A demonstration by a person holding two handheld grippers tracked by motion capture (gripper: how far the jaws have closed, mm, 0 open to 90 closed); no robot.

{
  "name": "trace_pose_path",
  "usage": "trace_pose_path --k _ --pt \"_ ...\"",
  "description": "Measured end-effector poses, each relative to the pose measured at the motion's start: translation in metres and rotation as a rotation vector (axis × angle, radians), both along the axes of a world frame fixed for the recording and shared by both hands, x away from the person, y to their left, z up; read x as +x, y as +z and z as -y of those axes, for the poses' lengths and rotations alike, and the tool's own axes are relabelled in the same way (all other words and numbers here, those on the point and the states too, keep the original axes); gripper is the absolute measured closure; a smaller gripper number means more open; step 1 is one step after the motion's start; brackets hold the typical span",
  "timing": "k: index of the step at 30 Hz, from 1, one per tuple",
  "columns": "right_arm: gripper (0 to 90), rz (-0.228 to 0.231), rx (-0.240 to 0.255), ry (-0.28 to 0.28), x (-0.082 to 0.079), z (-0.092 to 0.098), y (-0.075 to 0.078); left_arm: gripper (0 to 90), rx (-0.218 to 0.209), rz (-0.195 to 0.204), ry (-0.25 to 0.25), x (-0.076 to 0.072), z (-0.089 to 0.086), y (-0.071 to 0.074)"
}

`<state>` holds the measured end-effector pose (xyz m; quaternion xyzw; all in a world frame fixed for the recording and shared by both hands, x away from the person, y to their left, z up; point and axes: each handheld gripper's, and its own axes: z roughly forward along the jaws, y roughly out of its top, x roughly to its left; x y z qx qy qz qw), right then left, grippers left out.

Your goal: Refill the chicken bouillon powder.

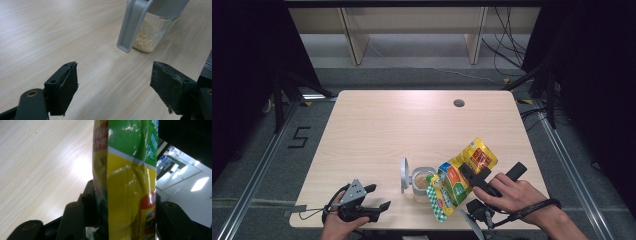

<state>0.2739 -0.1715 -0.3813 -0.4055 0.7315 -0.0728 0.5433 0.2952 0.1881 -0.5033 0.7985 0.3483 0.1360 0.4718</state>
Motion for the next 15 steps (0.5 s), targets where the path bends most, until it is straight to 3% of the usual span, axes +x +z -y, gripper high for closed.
trace_pose_path --k 6,15 --pt "58.2 -0.015 -0.006 0.0 -0.0002 -0.0018 -0.0002 21.3 -0.002 0.003 0.0 0.0002 0.0 0.0001" --pt "58.3 0.005 -0.01 0.007 -0.0006 -0.0033 0.0022 21.3 -0.006 -0.007 0.005 -0.0003 -0.0001 0.0002"
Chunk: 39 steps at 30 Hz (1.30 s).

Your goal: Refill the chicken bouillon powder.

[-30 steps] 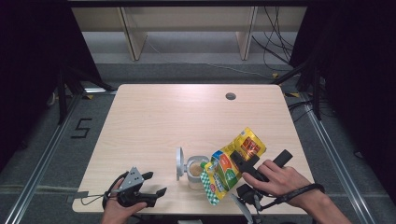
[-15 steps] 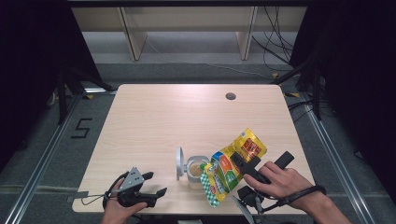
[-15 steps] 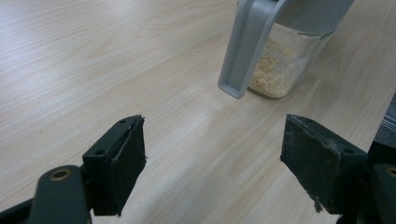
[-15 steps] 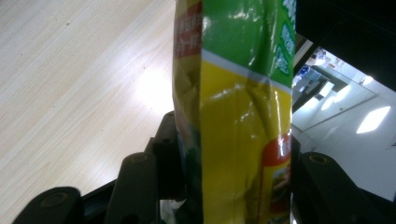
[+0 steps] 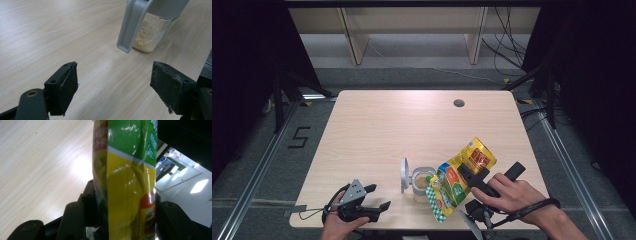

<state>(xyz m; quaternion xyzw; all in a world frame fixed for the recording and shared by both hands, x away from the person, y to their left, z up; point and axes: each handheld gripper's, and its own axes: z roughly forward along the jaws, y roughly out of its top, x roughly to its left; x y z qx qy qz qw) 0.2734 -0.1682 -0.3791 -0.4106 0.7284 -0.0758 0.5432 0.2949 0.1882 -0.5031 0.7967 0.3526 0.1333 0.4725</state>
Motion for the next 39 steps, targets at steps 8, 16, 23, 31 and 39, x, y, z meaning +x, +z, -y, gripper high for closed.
trace_pose_path --k 8,16,23,31,39 --pt "58.5 0.008 -0.009 -0.011 0.0012 0.0001 0.0011 21.3 -0.006 0.005 -0.001 0.0001 0.0002 -0.0001" --pt "58.6 0.009 -0.016 -0.003 0.0009 -0.0008 0.0004 21.3 0.001 0.005 -0.004 0.0001 -0.0003 0.0001" --pt "59.0 0.002 0.002 -0.013 0.0005 0.0003 -0.0014 21.3 0.001 0.005 -0.003 -0.0002 -0.0002 0.0003" --pt "59.0 -0.035 -0.015 -0.019 0.0022 0.0008 -0.0025 21.3 0.002 0.003 0.001 -0.0001 0.0001 -0.0003" --pt "59.1 -0.052 0.016 -0.045 0.0012 0.0027 -0.0037 21.4 0.004 0.003 0.001 -0.0001 0.0002 -0.0003"
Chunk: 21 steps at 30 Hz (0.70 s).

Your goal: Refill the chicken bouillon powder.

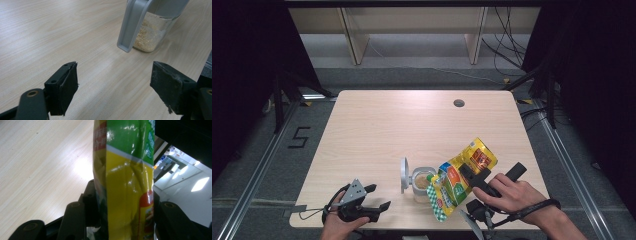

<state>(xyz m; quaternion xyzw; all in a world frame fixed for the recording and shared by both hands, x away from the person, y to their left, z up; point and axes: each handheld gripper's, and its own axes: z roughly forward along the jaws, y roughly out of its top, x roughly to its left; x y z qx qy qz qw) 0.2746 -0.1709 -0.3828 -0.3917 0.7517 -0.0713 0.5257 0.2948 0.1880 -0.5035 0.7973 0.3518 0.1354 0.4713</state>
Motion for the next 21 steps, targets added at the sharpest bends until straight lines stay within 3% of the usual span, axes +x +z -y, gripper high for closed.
trace_pose_path --k 1,2,3,4,5,6,7,8,12,13,21 --pt "59.1 0.026 0.016 0.011 -0.001 0.001 -0.001 21.4 0.002 0.003 -0.002 0.0 0.0 0.0" --pt "59.2 -0.01 0.005 -0.005 0.0 0.001 -0.001 21.4 0.003 0.005 -0.003 0.0 0.0 0.0" --pt "59.1 0.006 0.016 0.005 0.0 0.001 -0.001 21.4 0.004 0.004 -0.003 0.0 0.0 0.0" --pt "59.2 0.024 -0.005 0.022 0.001 0.001 0.0 21.4 -0.003 0.005 -0.003 0.0 0.001 0.0" --pt "59.2 0.025 -0.037 0.041 0.002 0.0 0.001 21.4 0.023 0.013 -0.017 0.001 -0.001 0.0" --pt "59.2 0.016 -0.014 0.018 0.001 0.002 -0.001 21.4 0.013 0.009 -0.016 0.001 0.0 0.0" --pt "59.2 0.024 0.002 0.036 0.002 0.003 -0.002 21.4 0.005 0.009 -0.014 0.001 0.001 -0.001" --pt "59.2 0.003 0.02 0.052 0.004 0.004 -0.004 21.4 0.004 0.007 -0.013 0.001 0.001 -0.001" --pt "59.3 -0.012 0.02 0.053 0.007 0.003 -0.006 21.4 0.019 0.009 -0.016 0.002 -0.001 0.0" --pt "59.5 -0.011 0.011 0.066 0.009 0.003 -0.006 21.4 -0.004 -0.011 0.001 0.0 0.001 -0.001" --pt "59.8 -0.012 0.002 0.059 0.012 0.002 -0.007 21.4 0.001 -0.001 0.002 0.0 0.0 0.0"
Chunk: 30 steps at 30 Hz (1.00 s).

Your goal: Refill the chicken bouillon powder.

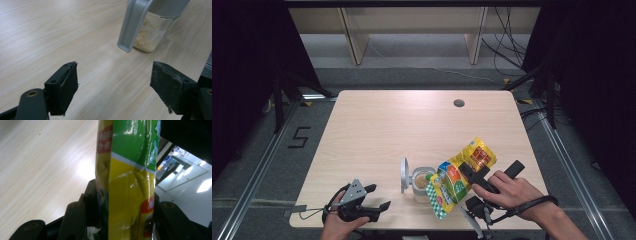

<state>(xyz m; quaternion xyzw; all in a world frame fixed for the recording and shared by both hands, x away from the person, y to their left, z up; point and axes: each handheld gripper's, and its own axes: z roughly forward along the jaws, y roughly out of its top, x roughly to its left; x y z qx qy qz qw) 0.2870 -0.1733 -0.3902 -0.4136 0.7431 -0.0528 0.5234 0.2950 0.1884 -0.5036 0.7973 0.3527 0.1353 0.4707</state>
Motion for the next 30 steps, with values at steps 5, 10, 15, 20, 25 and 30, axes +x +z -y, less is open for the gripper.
trace_pose_path --k 5,10,15,20,25,30 --pt "59.9 0.0 0.006 0.006 0.0001 0.001 -0.001 21.4 0.013 0.012 -0.017 0.0013 -0.0003 0.0" --pt "60.0 0.004 0.005 0.003 0.0008 0.002 -0.0027 21.4 0.005 0.002 -0.008 0.0006 0.0003 -0.0003" --pt "60.2 0.008 0.018 -0.009 0.0007 0.0024 -0.0042 21.4 0.01 0.003 -0.006 0.0007 0.0006 -0.0006" --pt "60.7 0.025 0.003 0.01 0.0018 0.0008 -0.0037 21.4 0.01 0.0 -0.007 0.0008 0.0003 -0.0003" --pt "61.1 0.027 0.005 0.01 0.0019 0.0005 -0.0043 21.4 0.002 -0.001 -0.006 0.0005 0.0006 -0.0006" --pt "61.3 0.02 0.036 -0.012 0.0004 0.0027 -0.0074 21.4 0.011 0.012 -0.017 0.0011 -0.0001 0.0002"
